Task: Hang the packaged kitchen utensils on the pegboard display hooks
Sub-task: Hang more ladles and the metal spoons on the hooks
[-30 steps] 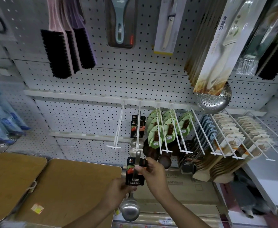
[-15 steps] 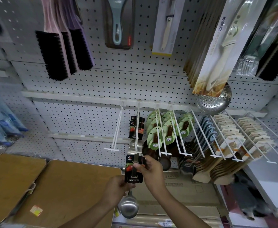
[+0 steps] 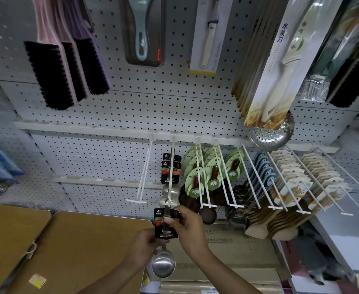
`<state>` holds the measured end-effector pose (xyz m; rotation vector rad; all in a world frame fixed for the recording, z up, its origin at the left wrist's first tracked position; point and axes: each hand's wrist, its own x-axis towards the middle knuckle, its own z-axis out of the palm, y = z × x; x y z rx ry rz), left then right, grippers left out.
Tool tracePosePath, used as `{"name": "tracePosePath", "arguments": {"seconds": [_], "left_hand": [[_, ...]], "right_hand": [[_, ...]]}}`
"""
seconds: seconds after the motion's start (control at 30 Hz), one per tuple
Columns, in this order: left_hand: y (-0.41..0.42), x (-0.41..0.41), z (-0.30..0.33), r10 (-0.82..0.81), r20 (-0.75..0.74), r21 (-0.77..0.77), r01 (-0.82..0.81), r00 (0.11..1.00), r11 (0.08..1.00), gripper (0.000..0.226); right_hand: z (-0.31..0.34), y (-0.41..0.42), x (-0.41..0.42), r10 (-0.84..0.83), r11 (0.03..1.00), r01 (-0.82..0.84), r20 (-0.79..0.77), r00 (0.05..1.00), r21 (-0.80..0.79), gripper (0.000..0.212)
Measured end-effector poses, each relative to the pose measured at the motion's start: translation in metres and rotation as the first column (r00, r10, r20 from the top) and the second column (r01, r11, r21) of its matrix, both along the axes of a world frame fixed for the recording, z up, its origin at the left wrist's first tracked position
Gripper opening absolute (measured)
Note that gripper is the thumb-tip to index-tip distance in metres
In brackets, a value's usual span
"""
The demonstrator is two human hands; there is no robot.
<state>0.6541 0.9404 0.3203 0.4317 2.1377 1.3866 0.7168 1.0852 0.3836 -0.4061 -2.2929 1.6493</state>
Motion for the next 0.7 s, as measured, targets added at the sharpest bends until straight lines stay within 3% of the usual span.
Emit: {"name": "tracePosePath", "arguments": {"seconds": [0.17,0.53,0.7], "left_hand": [[-0.004,-0.002,0.002,-0.033,-0.052,-0.009,0.032,0.998,0.999,0.032],[-0.011,0.003,0.003,-0.040,-0.081,-0.038,0.037,0.996,0.999,0.015],[-0.007,0.009,0.006,-0.054,-0.072,-0.066,0.049,0.996,0.997,0.027]], "right_hand": [[0.002,-0.001,-0.001,0.005,1.000,-0.005,-0.014,1.000,-0.023,0.013],[0.003,-0.004,0.001,0.020,0.997,-0.024,-0.052,0.998,-0.077,0.004],[0.000,0.003,0.008,-0.037,0.995,0.034,-0.032,0.999,-0.096,0.010]]}}
